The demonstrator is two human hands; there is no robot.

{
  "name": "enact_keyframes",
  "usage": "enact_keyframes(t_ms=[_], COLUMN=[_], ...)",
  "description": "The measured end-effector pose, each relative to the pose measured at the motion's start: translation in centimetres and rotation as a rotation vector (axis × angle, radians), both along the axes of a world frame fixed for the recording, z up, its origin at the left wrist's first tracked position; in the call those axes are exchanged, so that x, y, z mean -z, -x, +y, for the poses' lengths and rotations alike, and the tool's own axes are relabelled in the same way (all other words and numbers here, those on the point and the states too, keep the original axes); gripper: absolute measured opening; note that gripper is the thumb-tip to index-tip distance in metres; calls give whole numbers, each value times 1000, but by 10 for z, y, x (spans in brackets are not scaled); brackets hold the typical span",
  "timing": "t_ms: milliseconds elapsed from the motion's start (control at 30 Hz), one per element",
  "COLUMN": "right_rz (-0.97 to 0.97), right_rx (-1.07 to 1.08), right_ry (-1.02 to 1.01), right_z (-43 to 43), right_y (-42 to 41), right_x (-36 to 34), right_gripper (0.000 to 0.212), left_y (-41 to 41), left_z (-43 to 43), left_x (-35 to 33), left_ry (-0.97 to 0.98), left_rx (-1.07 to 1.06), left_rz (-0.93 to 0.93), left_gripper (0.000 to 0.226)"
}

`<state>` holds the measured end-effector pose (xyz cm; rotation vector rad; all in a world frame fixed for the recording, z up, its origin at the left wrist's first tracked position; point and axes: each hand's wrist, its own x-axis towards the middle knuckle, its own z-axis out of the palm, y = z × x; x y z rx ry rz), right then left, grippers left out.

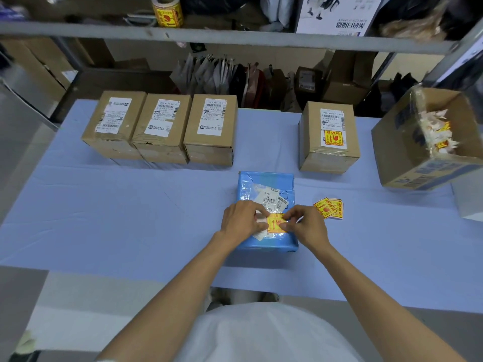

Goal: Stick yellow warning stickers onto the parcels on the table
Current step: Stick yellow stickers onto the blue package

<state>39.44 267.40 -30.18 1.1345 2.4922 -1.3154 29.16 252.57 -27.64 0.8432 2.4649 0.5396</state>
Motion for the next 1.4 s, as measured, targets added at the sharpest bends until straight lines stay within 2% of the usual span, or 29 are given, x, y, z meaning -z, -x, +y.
enact_keyframes(t_ms=[67,133,267,367,500,733,833,933,1033,1133,1300,1400], right_rz=[-28,-2,163,269,401,509,543,566,608,637,626,638], right_rx=[51,49,34,-20,-90,-55,-15,14,44,91,230,225], right_ry=[45,24,29,36,75,95,73,3,-17,-11,144,220], right_z=[5,6,-3,-14,-21,-14,-9,-1,6,9,15,20], right_y=[2,4,19,32,39,44,48,51,55,61,70,74], right_x=[-3,-8,-27,-43,-60,-77,-82,-85,-90,-94,-96,-101], right_gripper=[21,21,13,17,17,8,6,5,6,8,8,3], left_y=[4,9,22,27,31,34,37,40,41,44,48,51], left_z=[-1,-2,0,4,11,21,25,27,32,41,53,56], left_x=[0,1,-10,-19,-30,-40,-44,-53,-61,-65,-68,-70], left_ry=[-33,-118,-195,-265,-567,-727,-795,-825,-851,-867,-911,-928], left_rx=[-48,-108,-120,-133,-336,-480,-516,-432,-391,-425,-448,-438], left_rz=[-35,-148,-471,-559,-676,-539,-641,-732,-721,-659,-588,-565], left_gripper=[24,26,25,20,14,14,7,16,22,19,18,12])
